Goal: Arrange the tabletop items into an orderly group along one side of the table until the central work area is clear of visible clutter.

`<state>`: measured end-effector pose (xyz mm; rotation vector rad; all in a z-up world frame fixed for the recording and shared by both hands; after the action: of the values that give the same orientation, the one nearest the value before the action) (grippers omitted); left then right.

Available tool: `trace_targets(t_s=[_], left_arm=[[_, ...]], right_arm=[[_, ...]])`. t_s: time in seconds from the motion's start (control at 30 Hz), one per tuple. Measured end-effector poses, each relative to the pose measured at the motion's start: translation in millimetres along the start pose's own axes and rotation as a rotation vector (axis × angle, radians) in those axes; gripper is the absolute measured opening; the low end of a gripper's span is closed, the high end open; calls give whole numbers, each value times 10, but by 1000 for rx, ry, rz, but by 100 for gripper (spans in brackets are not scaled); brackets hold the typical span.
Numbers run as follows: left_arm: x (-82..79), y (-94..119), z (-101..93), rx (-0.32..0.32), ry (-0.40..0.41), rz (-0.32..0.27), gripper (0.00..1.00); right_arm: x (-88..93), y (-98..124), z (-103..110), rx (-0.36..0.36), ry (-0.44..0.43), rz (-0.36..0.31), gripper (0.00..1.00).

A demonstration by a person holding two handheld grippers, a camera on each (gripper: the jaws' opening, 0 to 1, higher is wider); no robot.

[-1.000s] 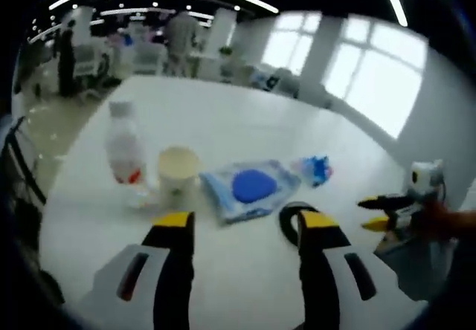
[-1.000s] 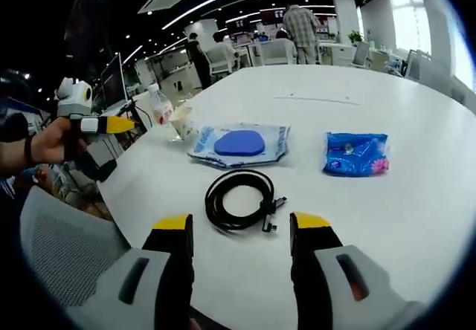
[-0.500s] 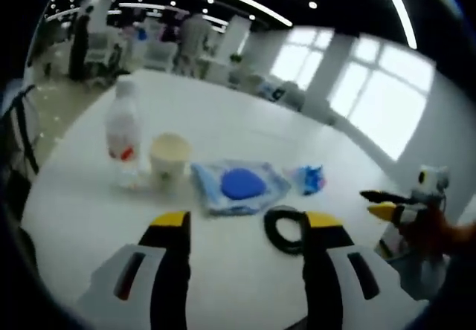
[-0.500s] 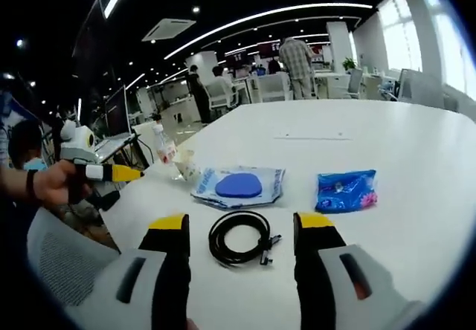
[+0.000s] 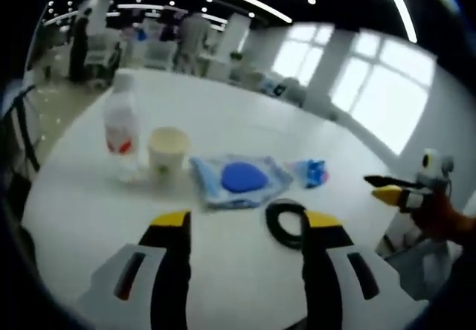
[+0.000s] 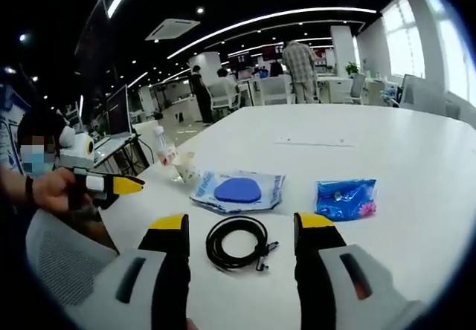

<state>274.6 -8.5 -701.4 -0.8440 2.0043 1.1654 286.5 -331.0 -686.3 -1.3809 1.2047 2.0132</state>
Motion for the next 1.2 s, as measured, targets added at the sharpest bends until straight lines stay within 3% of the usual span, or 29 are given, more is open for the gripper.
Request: trace_targets(t_s=[0.3,0.47,0.6,0.9,1.2], left_arm=[[-24,-293,-65,2,-26,19,56],[13,-525,-8,-45,-13,20,54],[30,-691,87,-96,20,18,54],[34,-971,189,-139,30,29,50],[55,-1256,273,-160,10,56,46]], right_arm=[[-83,-202,-162,0,8,8,57],[-122,-457,-285,-8,8,13,57],[-83,-695,-423,-4,-21,34,57],[29,-1153,-622,-18,-56,92,56],[114,-1492,-664,-28,-74,135,53]])
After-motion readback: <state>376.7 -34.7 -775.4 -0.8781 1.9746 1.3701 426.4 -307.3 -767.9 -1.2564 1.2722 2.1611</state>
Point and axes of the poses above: the point that each gripper's makers call its tool centre point, and the gripper's own axes: y roughly backward along the fingers, z roughly to its left, x roughly out of its underside, the point moved 10 cm from there along y, roughly backward along the fingers, and after that the axes turned 2 degrees about y, right-handed, at the moved point
